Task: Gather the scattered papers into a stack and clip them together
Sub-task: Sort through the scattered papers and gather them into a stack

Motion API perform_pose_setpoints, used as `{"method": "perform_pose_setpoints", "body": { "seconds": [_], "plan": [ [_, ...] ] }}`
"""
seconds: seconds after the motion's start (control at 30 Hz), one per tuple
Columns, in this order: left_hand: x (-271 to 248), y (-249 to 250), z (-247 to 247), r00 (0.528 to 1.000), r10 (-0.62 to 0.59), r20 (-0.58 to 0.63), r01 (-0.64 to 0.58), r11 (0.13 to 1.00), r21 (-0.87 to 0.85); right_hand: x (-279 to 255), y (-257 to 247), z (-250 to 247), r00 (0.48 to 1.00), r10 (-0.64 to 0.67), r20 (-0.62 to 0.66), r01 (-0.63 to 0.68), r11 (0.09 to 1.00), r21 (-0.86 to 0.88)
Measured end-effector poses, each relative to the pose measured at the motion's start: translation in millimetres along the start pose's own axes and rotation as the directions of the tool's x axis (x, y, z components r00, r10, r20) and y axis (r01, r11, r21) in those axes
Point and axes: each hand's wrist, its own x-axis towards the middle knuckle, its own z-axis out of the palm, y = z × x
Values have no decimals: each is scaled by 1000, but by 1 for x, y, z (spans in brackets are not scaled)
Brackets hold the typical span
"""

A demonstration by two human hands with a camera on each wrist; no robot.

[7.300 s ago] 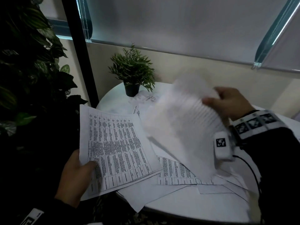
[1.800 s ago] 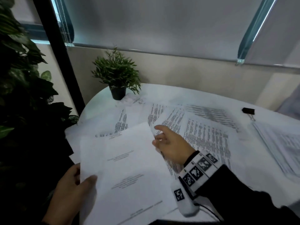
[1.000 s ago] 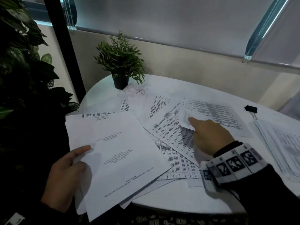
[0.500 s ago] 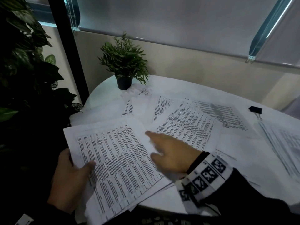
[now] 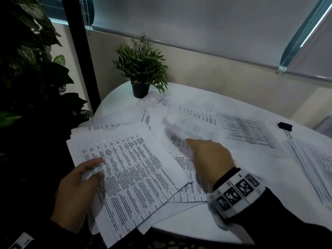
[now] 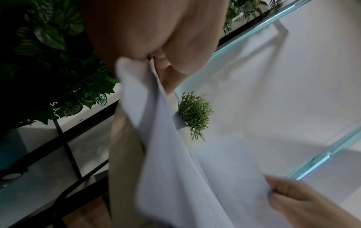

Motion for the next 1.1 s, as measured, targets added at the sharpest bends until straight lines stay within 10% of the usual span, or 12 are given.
{"method": "perform_pose_setpoints", "body": {
  "seconds": [0.17, 0.27, 0.33, 0.43, 0.57, 0.93, 1.1],
  "plan": [
    [-9, 24, 7, 949, -268, 169, 311, 889, -337, -29, -60, 4, 820, -553, 145, 556, 831, 25],
    [-8, 20, 1, 972, -213, 101, 225, 966, -130, -22, -51, -10, 715, -609, 343, 497, 788, 364],
    [-5, 12, -2, 980, -183, 80, 188, 980, -58, 0, -27, -25, 809, -476, 345, 241, 804, 544],
    [-5, 12, -1, 987, -133, 95, 133, 991, 1, 64, 48, -24, 987, 80, 139, -127, 921, 369],
    [-5, 14, 0, 989, -125, 80, 127, 992, -23, 95, 139, 19, 808, 531, 257, -540, 841, -40],
    [-2, 7, -4, 990, -68, 126, 65, 997, 27, 77, 172, 38, 804, 561, 196, -567, 823, -33],
    [-3, 5, -2, 987, -71, 144, 74, 997, -15, 68, 168, 26, 794, 481, 372, -445, 876, -184]
  ]
}}
